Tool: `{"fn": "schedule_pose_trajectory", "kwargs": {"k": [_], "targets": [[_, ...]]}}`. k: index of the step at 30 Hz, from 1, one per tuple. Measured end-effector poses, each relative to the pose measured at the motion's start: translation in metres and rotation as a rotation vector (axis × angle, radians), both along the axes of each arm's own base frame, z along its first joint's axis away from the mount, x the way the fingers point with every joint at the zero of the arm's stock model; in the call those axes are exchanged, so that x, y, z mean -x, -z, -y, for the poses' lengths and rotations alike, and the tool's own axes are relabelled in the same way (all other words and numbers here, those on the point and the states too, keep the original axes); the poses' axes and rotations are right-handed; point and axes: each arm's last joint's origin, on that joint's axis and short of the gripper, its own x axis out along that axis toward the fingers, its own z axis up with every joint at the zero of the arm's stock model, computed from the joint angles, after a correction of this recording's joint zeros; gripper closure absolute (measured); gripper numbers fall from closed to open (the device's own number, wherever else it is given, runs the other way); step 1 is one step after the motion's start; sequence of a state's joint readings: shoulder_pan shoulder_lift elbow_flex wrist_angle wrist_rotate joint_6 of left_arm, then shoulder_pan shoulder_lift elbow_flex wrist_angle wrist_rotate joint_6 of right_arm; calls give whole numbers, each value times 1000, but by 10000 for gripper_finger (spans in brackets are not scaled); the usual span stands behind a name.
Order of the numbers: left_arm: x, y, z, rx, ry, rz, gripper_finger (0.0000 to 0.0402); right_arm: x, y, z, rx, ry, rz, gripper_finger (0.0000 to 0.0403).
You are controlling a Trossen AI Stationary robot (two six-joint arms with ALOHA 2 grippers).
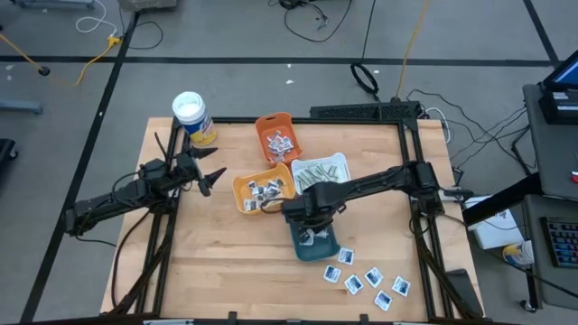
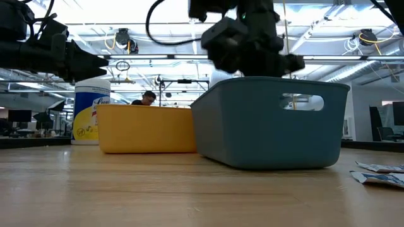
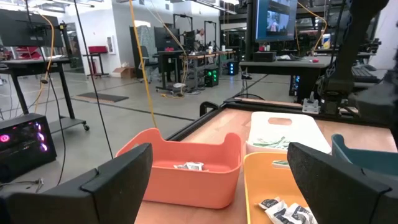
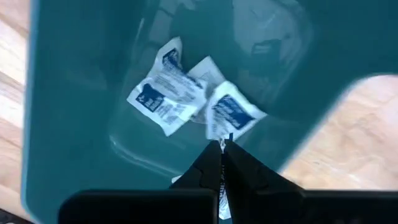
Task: Pick & Place First Aid Supplies
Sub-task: Put the blue alcohol pad into the blue bin
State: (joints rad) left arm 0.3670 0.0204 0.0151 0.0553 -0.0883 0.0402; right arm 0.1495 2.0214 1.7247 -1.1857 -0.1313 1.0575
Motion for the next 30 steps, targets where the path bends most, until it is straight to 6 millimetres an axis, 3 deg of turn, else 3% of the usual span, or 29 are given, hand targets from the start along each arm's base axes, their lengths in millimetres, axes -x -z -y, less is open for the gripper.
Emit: {"fn": "schedule_pose_trajectory", "kwargs": {"k": [14, 19, 24, 30], "targets": [[0, 0, 0, 0, 0, 0, 23, -15, 37, -9, 25, -78, 14, 398], [0, 0, 0, 0, 0, 0, 23, -16, 37, -9, 24, -75, 19, 384], [0, 0, 0, 0, 0, 0, 23, -15, 33, -7, 21, -148, 41, 327], [0, 0, 0, 0, 0, 0, 23, -10, 4, -2, 115, -318, 144, 208]]}}
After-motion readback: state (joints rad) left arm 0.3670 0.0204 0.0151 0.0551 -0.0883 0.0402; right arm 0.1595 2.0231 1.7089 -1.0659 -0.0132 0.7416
